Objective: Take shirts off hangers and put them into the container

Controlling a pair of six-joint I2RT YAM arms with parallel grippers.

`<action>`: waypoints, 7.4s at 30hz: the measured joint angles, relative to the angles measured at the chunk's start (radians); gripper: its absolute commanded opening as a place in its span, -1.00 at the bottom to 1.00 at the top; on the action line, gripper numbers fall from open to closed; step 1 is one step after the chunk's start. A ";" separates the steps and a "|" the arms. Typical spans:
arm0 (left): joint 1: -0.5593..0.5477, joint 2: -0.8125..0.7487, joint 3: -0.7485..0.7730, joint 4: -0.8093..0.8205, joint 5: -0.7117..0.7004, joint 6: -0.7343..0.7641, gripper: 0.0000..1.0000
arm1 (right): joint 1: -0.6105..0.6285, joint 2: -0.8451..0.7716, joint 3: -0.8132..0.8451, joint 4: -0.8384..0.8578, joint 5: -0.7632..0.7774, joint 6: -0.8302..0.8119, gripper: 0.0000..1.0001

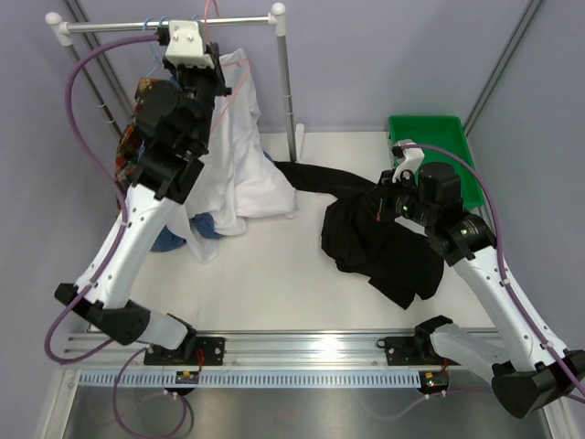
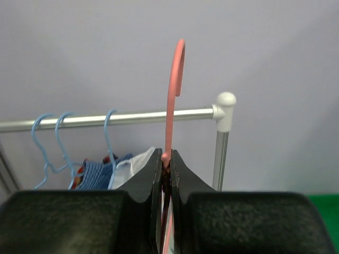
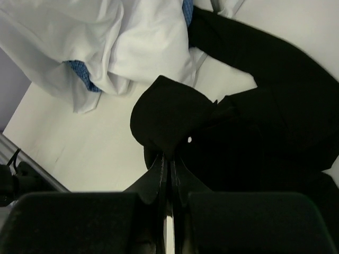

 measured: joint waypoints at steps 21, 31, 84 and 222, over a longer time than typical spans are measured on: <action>0.166 0.470 0.253 0.124 0.111 -0.022 -1.00 | 0.000 -0.046 -0.128 0.043 -0.126 0.058 -1.00; 0.190 0.476 0.189 0.188 0.126 -0.064 -0.65 | 0.000 -0.050 -0.138 0.042 -0.125 0.058 -1.00; 0.191 -0.675 -0.541 -0.310 0.299 -0.254 0.98 | 0.005 0.833 0.054 -0.025 0.473 0.512 -1.00; 0.191 -0.757 -0.774 -0.424 0.403 -0.472 0.98 | -0.500 0.946 0.669 0.351 0.533 0.003 -1.00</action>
